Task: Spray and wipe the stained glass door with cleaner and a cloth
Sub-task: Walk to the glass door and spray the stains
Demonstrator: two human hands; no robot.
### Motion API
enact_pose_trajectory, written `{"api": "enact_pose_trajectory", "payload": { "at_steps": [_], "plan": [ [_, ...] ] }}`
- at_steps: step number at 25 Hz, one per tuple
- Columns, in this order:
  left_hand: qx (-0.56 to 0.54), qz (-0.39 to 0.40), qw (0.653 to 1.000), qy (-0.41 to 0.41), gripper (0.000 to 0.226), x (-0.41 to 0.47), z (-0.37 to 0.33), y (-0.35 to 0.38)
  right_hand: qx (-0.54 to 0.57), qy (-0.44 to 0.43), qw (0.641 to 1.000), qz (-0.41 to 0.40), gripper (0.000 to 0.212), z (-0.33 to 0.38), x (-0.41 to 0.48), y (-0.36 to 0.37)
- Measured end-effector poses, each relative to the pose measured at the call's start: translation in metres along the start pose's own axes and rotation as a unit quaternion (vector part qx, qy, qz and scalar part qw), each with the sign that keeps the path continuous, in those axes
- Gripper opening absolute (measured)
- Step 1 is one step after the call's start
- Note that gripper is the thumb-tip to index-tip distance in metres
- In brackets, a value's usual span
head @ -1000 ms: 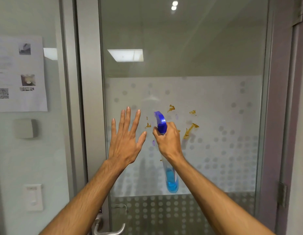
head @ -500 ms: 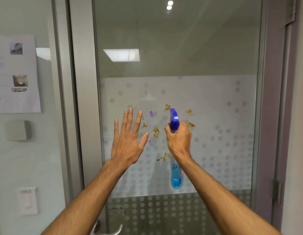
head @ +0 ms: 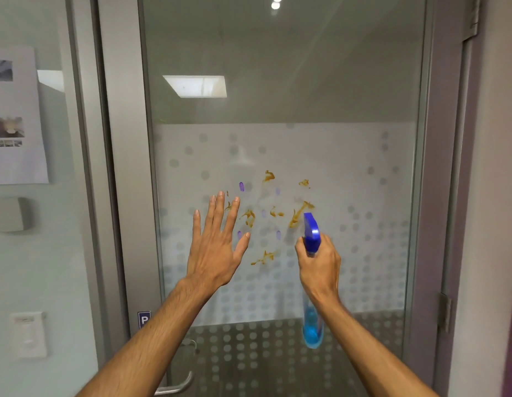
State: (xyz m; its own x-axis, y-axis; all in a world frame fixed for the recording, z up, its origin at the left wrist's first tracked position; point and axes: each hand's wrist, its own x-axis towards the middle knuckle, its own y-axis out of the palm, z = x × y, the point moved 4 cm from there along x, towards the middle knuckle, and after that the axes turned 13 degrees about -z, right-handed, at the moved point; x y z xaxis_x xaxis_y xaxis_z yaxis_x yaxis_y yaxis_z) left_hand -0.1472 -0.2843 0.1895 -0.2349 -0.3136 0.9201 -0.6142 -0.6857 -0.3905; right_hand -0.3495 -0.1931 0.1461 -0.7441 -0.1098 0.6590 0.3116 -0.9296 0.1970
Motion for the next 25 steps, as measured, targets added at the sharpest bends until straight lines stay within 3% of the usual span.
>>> {"api": "enact_pose_trajectory", "payload": {
  "at_steps": [8,12,16,25],
  "plan": [
    [0.013,0.019,1.000,-0.006,0.077,-0.038,0.012,0.002,-0.005,-0.027,0.996,0.091,0.024,-0.033,-0.094,0.004],
    [0.026,0.052,0.998,-0.013,0.077,-0.056,0.017,-0.001,-0.017,0.008,0.992,0.124,0.024,-0.048,-0.130,0.013],
    [0.032,0.073,0.997,-0.016,0.077,-0.072,0.014,-0.001,-0.019,0.037,0.991,0.127,0.019,-0.050,-0.130,0.017],
    [0.033,0.085,0.995,-0.033,0.077,-0.094,0.004,0.000,0.043,0.010,0.992,0.119,0.028,-0.030,-0.102,-0.002]
  ]
}}
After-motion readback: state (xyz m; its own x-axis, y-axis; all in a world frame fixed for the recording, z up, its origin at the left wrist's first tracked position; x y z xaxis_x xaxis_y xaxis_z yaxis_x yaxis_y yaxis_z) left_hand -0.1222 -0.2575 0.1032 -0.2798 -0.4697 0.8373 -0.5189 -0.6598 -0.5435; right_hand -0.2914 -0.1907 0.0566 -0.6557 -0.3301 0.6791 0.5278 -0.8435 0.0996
